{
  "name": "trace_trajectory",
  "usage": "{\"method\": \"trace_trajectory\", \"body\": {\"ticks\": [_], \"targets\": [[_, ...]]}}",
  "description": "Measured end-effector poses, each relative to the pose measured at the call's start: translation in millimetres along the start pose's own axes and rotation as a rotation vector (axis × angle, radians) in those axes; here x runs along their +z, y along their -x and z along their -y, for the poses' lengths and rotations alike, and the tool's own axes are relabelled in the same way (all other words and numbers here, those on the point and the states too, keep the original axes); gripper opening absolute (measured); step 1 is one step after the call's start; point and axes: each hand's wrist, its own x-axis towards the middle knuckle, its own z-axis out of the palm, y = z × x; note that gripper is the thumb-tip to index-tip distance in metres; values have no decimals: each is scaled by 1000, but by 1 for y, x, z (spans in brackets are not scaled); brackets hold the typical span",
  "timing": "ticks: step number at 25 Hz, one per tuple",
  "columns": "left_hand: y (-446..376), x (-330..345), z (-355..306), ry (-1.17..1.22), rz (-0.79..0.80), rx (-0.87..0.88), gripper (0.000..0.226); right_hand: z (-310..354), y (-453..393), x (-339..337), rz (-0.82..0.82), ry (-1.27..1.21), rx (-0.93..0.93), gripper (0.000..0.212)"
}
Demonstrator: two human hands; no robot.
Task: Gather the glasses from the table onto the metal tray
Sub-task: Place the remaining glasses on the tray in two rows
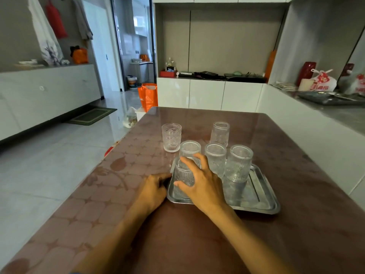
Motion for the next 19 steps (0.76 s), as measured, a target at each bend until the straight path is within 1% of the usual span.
{"method": "trace_trajectory", "body": {"ticks": [2,3,5,7,9,11,13,14,17,19], "targets": [[2,0,-1,35,-7,-44,60,-9,9,-6,31,-55,-35,81],[1,-2,0,35,-44,-72,63,-17,16,-11,24,-68,-69,89],[-12,-10,2,15,-188,-110,71,-40,32,-21,-60,0,-142,97],[-42,-15,-3,37,-284,-159,90,-60,45,-31,-105,69,-129,100],[-80,-11,-9,63,-299,-218,114,-65,51,-33,-83,73,-57,103],[-117,-2,-13,65,-275,-224,127,-67,50,-29,-59,96,-59,102],[-148,6,-10,70,-269,-254,131,-71,49,-26,-39,107,-67,101],[-159,8,-6,83,-290,-279,129,-73,48,-26,-40,95,-59,100],[-181,9,5,122,-366,-318,118,-76,46,-24,-33,77,-47,100],[-188,7,9,125,-378,-311,113,-77,47,-22,-22,75,-57,100]]}}
